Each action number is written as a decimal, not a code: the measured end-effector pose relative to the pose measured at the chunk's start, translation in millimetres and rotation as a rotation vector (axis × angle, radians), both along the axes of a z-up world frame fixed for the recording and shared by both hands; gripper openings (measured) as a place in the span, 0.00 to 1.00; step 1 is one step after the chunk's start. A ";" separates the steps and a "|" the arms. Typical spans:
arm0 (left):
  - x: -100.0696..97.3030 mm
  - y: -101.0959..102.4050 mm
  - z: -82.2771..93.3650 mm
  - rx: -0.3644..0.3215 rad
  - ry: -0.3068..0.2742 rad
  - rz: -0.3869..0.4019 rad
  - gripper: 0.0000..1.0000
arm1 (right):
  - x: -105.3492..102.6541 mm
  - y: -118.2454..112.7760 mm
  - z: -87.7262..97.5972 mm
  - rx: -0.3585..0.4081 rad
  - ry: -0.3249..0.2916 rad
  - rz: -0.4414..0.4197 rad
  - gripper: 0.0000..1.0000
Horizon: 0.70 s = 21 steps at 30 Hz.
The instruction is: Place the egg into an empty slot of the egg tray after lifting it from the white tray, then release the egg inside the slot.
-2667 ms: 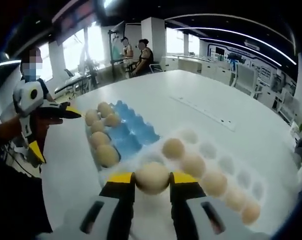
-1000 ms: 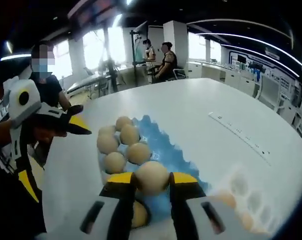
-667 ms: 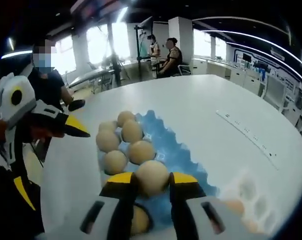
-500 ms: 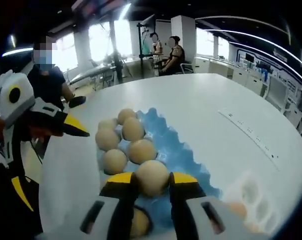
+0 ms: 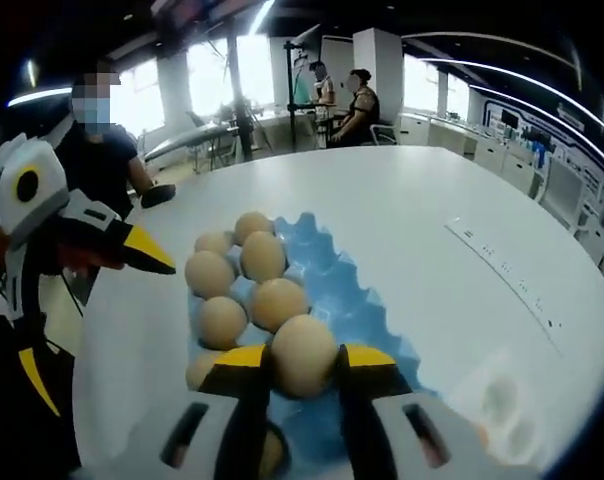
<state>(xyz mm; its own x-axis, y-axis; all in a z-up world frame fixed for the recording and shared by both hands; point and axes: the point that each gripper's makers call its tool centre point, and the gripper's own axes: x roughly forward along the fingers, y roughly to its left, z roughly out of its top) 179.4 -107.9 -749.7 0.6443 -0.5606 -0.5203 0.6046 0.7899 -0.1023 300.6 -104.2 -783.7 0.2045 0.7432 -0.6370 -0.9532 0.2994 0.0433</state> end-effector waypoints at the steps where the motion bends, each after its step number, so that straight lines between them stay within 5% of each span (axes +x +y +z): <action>1: 0.3 0.0 -0.2 0.001 0.001 0.000 0.99 | 0.0 0.6 -0.4 -0.002 -0.003 0.006 0.28; 21: 1.7 -2.6 -1.9 0.011 0.021 -0.019 0.98 | -2.9 2.3 -2.6 -0.055 0.091 0.105 0.28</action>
